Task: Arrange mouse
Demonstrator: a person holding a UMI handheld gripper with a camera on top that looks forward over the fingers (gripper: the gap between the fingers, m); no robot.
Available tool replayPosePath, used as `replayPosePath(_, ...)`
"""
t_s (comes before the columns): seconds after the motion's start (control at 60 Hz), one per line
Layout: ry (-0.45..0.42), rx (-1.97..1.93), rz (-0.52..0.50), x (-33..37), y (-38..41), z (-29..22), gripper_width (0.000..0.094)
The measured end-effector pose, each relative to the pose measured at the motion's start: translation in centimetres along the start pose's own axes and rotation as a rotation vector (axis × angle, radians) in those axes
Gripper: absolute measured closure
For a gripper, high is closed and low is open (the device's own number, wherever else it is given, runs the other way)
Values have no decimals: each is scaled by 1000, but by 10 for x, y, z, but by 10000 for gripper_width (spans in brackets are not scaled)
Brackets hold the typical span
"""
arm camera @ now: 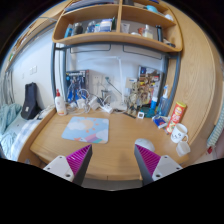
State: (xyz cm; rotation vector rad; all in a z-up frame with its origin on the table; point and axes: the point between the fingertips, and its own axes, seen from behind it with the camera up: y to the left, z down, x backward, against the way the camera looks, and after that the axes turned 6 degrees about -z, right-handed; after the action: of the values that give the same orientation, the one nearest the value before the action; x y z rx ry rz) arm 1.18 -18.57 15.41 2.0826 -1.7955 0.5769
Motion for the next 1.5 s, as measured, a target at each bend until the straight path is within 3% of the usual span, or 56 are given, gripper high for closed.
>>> replayPosePath(0.317, 126, 42, -28, -55, -122, 91, 84)
replayPosePath(0.533, 159, 42, -83, -109, -179, 111, 93)
replayPosePath(0.783, 137, -7, -177, -167, -193, 92, 82)
replayPosePath(1.133, 97, -72, -168, -212, -215, 64, 128)
replayPosePath(1.5, 53, -136, -77, -228, -228, 53, 330)
